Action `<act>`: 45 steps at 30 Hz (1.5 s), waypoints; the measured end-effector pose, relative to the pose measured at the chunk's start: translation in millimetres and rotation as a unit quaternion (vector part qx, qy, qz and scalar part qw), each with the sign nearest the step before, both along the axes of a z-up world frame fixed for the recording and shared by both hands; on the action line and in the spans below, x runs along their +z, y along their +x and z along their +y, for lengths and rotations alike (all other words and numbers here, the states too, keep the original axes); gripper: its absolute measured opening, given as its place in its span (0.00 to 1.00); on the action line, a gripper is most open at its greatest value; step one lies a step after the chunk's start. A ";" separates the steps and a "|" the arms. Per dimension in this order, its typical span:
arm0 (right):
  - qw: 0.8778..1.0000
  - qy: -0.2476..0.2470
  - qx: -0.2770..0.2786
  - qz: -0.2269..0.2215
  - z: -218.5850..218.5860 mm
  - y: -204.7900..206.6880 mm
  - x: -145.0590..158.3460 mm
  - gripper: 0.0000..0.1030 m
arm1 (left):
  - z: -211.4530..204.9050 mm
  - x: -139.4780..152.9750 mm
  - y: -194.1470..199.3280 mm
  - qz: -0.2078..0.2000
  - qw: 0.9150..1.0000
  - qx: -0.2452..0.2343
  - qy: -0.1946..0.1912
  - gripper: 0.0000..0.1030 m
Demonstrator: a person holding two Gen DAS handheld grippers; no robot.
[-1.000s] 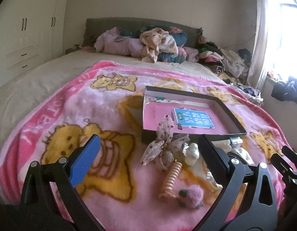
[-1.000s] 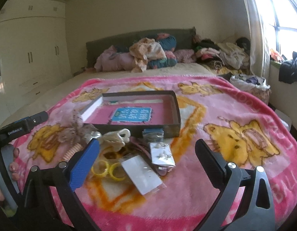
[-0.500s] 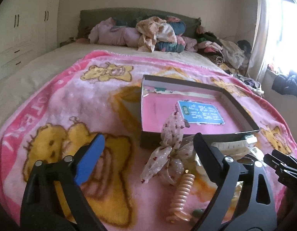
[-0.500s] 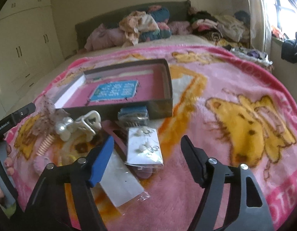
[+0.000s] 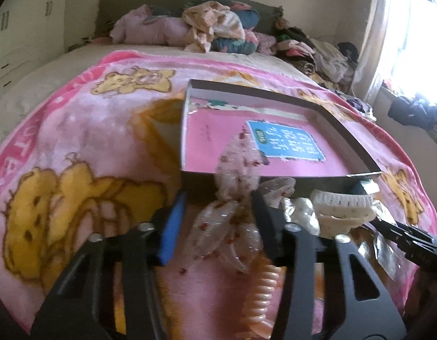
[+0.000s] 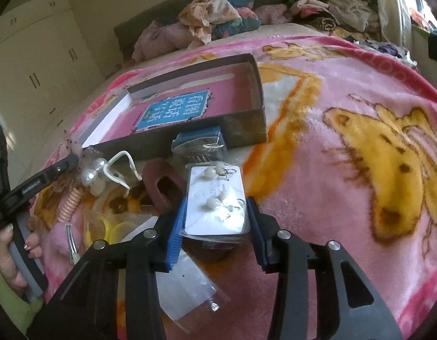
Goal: Organize jewelry
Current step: 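Grasp the sheer polka-dot bow with the left tool while the right tool grasps the bagged earring card, then lower the bow into the box and open the left tool while the right tool drops the earring card in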
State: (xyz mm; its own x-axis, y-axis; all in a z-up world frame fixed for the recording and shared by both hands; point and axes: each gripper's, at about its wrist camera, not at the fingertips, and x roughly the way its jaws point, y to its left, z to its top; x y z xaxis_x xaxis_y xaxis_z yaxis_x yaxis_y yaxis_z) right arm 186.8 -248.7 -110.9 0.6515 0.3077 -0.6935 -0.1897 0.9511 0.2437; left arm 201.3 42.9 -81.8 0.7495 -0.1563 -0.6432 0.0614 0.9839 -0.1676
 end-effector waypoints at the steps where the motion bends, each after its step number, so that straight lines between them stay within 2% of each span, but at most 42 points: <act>1: 1.000 -0.001 -0.001 -0.004 0.2 -2.4 0.6 0.38 | -2.0 0.2 -0.2 -0.002 1.000 -0.006 0.001 0.21; 4: 1.000 0.001 -0.001 -0.013 -1.4 -8.3 5.0 0.37 | -8.1 2.9 -5.3 -0.007 1.000 -0.017 0.006 0.10; 9: 0.999 0.006 -0.008 -0.036 -9.0 -20.4 20.0 0.37 | -15.4 21.2 -15.7 -0.026 0.999 -0.030 0.003 0.06; 17: 0.998 0.002 -0.006 -0.066 -13.7 -13.3 48.4 0.37 | -28.6 64.2 -11.3 -0.079 0.996 -0.049 -0.012 0.05; 23: 0.997 -0.002 -0.007 -0.080 -12.2 8.2 63.6 0.37 | -36.2 77.1 10.1 -0.094 0.994 -0.051 -0.007 0.05; 34: 0.995 -0.028 0.011 -0.097 10.2 55.2 74.1 0.37 | -41.1 65.5 54.4 -0.075 0.996 -0.049 0.013 0.05; 45: 0.996 -0.050 0.020 -0.070 26.3 102.0 54.6 0.37 | -32.9 42.8 80.9 -0.044 0.998 -0.041 0.011 0.05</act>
State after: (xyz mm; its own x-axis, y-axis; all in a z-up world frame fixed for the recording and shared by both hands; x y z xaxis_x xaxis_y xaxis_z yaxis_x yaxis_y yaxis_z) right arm 288.8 -222.4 -56.3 0.7318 0.2701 -0.6257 -0.2540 0.9601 0.1174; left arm 282.2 10.0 -39.0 0.7887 -0.2061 -0.5792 0.1551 0.9784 -0.1370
